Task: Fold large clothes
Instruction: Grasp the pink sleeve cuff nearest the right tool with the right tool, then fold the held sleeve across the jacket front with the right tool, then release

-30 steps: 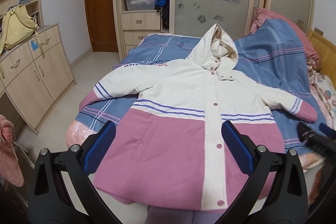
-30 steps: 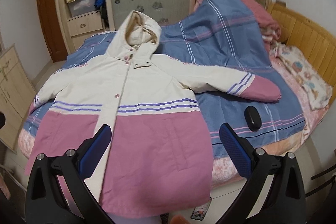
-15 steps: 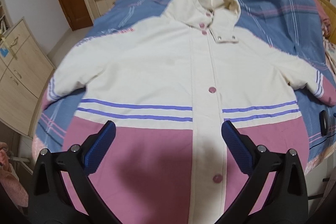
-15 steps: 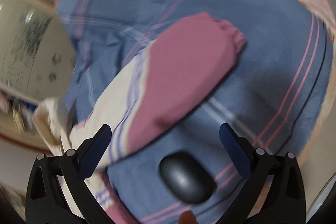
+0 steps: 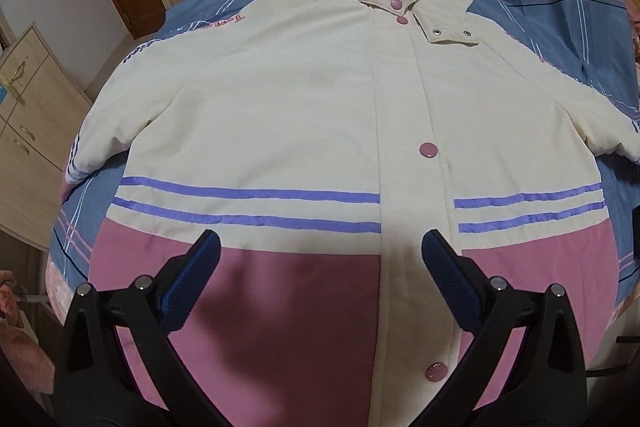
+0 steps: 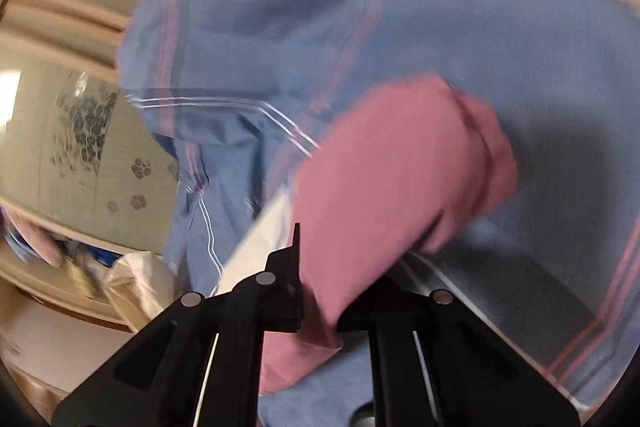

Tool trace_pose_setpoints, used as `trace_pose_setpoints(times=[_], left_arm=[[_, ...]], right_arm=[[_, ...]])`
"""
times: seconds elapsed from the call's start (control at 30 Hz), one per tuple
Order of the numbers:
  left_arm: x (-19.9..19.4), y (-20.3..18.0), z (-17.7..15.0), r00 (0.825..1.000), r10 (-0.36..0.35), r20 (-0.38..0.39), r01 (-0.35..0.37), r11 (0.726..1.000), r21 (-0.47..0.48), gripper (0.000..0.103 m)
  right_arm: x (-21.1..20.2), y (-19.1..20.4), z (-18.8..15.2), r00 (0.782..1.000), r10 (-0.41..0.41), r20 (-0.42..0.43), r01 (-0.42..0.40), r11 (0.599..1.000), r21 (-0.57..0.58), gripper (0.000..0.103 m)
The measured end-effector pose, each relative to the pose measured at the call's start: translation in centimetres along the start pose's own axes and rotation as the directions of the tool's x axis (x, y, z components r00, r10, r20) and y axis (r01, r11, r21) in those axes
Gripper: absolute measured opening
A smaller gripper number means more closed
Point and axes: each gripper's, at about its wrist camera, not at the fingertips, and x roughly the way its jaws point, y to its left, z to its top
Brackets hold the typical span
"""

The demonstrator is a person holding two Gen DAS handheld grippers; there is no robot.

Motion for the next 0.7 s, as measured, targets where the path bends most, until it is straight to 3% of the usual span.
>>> trace_pose_setpoints(times=[0.07, 0.13, 0.23, 0.3, 0.4, 0.47, 0.5, 0.53, 0.6, 0.7], left_arm=[[-1.0, 1.0, 0.1, 1.0, 0.002, 0.021, -0.001, 1.0, -0.02, 0.101], [-2.0, 2.0, 0.2, 0.999, 0.006, 0.046, -0.004, 0.999, -0.041, 0.101], [-3.5, 4.2, 0.4, 0.996, 0.018, 0.082, -0.01, 0.996, -0.092, 0.101], [-4.0, 5.5, 0.2, 0.996, 0.021, 0.092, -0.01, 0.992, -0.124, 0.101], [-4.2, 7.5, -0.1, 0.995, 0.034, 0.09, -0.019, 0.986, -0.167, 0.101], [-4.2, 9.0, -0.5, 0.996, 0.051, 0.079, -0.035, 0.98, -0.196, 0.101], [-4.0, 9.6, -0.6, 0.996, 0.056, 0.073, -0.04, 0.978, -0.205, 0.101], [-4.0, 10.3, -0.8, 0.996, 0.061, 0.066, -0.045, 0.975, -0.216, 0.101], [-4.0, 11.4, -1.2, 0.995, 0.074, 0.062, -0.058, 0.972, -0.228, 0.101], [-3.8, 12.8, -1.5, 0.994, 0.098, 0.056, -0.082, 0.967, -0.243, 0.101]], right_arm=[[-2.4, 5.6, -1.0, 0.997, 0.059, 0.047, -0.052, 0.989, -0.142, 0.009], [-4.3, 11.5, -3.4, 0.986, 0.166, 0.014, -0.156, 0.948, -0.277, 0.01], [-6.2, 21.3, -9.5, 0.944, 0.301, -0.135, -0.328, 0.818, -0.472, 0.01], [-6.7, 26.4, -14.5, 0.914, 0.332, -0.233, -0.405, 0.711, -0.576, 0.01], [-5.9, 32.1, -22.1, 0.864, 0.326, -0.383, -0.503, 0.563, -0.656, 0.01], [-4.5, 34.4, -26.3, 0.833, 0.284, -0.475, -0.551, 0.505, -0.664, 0.014], [-3.6, 35.2, -28.2, 0.817, 0.252, -0.518, -0.571, 0.476, -0.669, 0.025], [-2.8, 35.8, -29.9, 0.805, 0.222, -0.55, -0.584, 0.456, -0.671, 0.052], [-1.9, 35.9, -32.1, 0.809, 0.184, -0.559, -0.575, 0.45, -0.683, 0.084], [-2.1, 34.9, -31.8, 0.807, 0.195, -0.558, -0.576, 0.47, -0.669, 0.086]])
